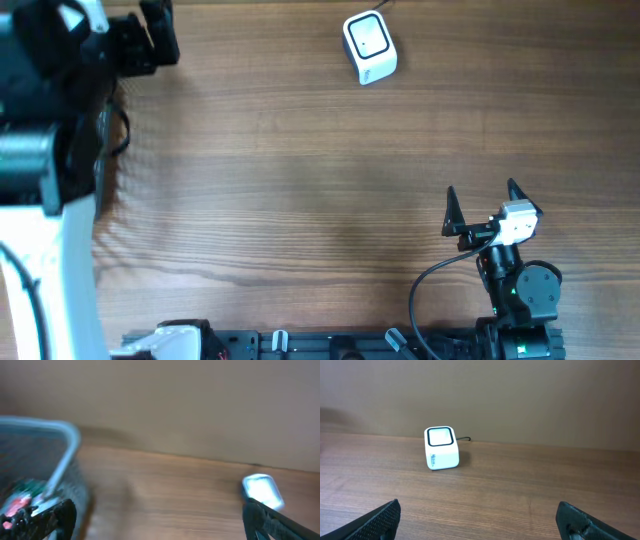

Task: Scan the item barcode
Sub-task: 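Reach the left gripper into the basket toward the yellow oil bottle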

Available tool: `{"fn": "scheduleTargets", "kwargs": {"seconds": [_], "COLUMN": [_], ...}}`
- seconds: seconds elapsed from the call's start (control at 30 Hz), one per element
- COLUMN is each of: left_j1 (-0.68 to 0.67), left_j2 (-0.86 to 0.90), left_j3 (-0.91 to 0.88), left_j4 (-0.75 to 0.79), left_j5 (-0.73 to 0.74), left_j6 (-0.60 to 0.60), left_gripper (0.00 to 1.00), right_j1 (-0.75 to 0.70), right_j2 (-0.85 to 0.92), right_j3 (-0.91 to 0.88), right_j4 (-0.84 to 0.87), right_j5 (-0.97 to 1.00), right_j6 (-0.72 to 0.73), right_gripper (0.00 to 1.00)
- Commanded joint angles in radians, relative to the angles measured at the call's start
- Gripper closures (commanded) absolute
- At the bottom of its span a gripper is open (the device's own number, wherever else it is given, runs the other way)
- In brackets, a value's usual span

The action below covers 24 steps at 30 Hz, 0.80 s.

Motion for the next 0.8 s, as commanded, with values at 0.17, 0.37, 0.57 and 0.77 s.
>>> {"fn": "scheduleTargets", "kwargs": {"seconds": [0.17, 0.37, 0.57, 0.77], "left_j1": [0.145, 0.485, 0.744, 0.786], "left_j2": [0.051, 0.057, 0.105, 0.243], "left_j3": [0.017, 0.016, -0.037, -0.114], "left_j4": [-0.028, -0.124, -0.200, -0.203], "left_j5": [-0.407, -0.251, -0.113, -0.023], "left_j6": [-0.158, -0.208, -0.203, -0.140], "left_gripper": [0.00, 0.00, 0.00, 0.04], "right_j1": [-0.007, -0.007, -0.007, -0.007], "right_j2": [-0.003, -0.003, -0.003, -0.003], "right_j3": [-0.001, -0.001, -0.001, -0.001], "right_j4": [0.002, 0.002, 0.002, 0.002], "right_j5": [0.010, 0.010, 0.010, 0.010], "right_j6": [0.000, 0.001, 0.001, 0.001], "right_gripper": [0.00, 0.00, 0.00, 0.00]}}
